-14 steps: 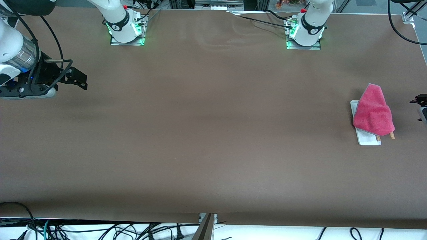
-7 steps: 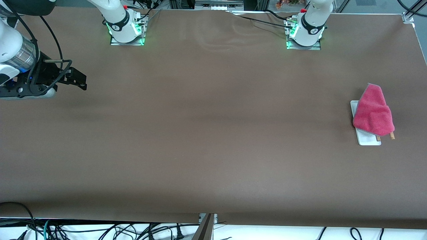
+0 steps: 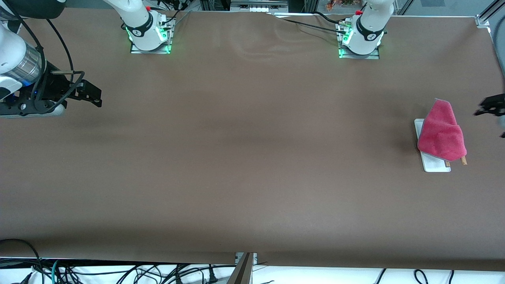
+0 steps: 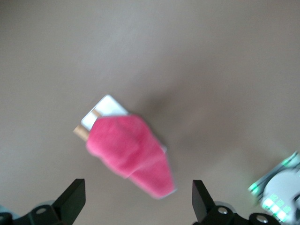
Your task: Pass towel and hang on rack
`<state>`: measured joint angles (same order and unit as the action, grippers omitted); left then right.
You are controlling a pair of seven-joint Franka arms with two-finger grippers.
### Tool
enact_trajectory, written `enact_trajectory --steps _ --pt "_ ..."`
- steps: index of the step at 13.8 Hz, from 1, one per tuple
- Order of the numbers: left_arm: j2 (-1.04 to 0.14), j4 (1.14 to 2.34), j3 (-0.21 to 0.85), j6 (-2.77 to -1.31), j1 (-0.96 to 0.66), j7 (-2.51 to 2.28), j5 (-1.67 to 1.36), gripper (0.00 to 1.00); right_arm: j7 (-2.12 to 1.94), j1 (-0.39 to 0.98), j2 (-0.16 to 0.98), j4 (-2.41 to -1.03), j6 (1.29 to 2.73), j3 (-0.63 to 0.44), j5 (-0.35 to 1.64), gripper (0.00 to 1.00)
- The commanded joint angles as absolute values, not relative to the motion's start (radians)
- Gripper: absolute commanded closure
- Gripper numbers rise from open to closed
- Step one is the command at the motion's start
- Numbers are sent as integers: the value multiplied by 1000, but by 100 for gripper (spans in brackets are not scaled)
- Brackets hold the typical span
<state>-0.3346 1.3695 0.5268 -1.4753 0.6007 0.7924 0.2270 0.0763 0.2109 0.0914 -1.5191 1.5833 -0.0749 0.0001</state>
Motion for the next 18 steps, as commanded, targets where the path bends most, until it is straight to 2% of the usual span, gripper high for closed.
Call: enact_trajectory --steps 1,3,4,6,7,10,13,18 --pt "-308 1390 606 -1468 607 629 218 0 84 207 84 -1516 1586 -71 -15 0" --pt "-272 1397 550 -1465 490 559 204 0 84 207 84 -1516 1586 -71 -15 0" --pt "-238 1404 458 -1480 383 533 155 0 84 207 84 -1516 1586 -71 -15 0" --pt "-200 1411 190 -1543 107 430 83 0 83 207 87 -1516 1586 -71 -17 0" --pt "-183 1425 113 -1569 33 351 68 0 83 207 87 -1516 1586 -71 -17 0" --pt "-57 1578 83 -1595 -15 44 32 0 83 207 87 -1516 1585 -71 -17 0" --pt "56 1751 78 -1698 -15 21 29 0 83 206 87 -1516 1585 -71 -15 0" --pt "72 1782 77 -1710 -14 9 -14 0 83 206 87 -1516 1585 -71 -15 0"
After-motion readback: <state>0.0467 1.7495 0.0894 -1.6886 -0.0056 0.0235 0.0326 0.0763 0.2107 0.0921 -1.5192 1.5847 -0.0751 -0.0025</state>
